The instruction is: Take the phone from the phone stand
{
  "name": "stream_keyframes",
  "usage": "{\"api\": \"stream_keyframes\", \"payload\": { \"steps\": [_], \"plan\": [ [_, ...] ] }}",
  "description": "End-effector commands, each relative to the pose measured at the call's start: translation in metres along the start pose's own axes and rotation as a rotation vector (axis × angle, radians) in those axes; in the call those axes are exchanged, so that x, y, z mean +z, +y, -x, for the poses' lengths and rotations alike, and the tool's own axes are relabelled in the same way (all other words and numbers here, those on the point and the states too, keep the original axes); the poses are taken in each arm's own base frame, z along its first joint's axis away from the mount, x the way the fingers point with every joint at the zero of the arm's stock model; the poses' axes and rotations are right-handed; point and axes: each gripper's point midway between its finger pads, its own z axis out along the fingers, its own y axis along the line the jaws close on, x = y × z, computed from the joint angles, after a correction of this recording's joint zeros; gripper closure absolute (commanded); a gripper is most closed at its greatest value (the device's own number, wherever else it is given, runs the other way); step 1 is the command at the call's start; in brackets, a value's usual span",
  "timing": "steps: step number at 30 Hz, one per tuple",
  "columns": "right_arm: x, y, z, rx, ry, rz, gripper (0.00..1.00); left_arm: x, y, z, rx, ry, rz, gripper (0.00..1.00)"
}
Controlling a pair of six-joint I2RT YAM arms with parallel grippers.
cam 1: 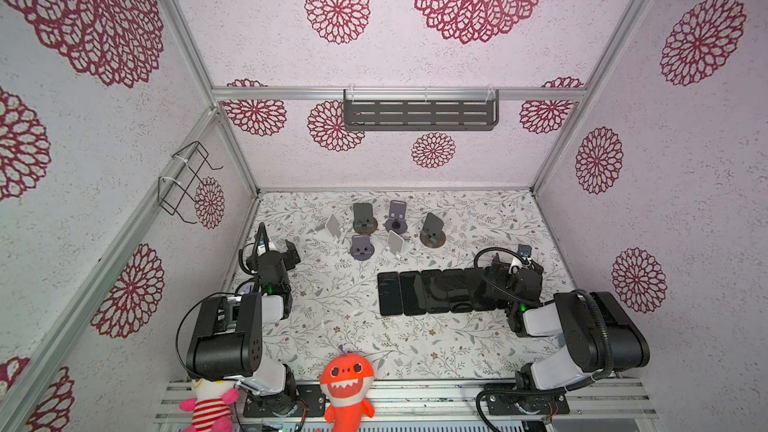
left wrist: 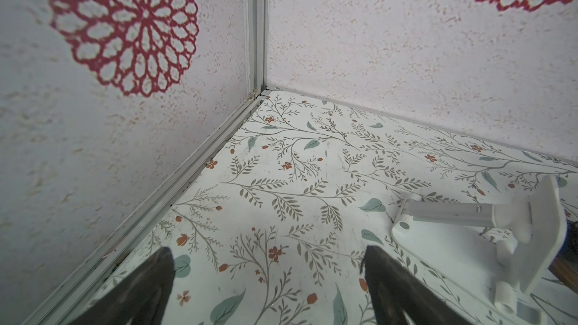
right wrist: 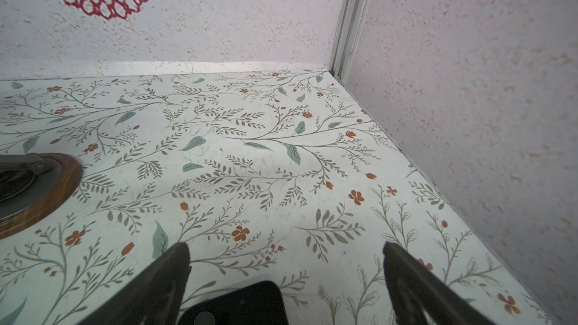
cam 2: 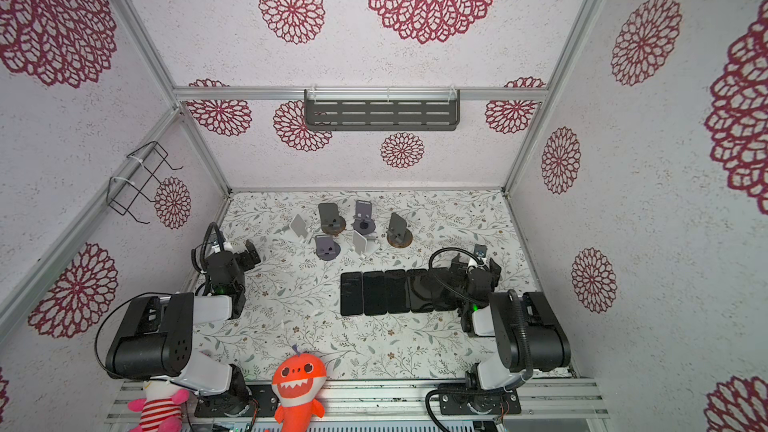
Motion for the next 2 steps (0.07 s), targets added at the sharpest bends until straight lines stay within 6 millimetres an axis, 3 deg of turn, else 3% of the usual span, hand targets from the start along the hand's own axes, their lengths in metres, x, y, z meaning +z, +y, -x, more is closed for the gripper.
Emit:
{"api": "stream_keyframes", "payload": {
  "steps": [1,2],
  "plan": [
    [0.0028,-0.0022,0.0167,0.038,-0.052,-0.011,0.01,-0.0013,-0.0023,0.003,0.018,-0.02,-0.009,0.03],
    [0.0017,-0.003,0.0171,0.039,-0.058,-0.013,0.01,-0.0016,-0.0021,0.0022,0.019,-0.018,-0.009,0.03]
  ]
}}
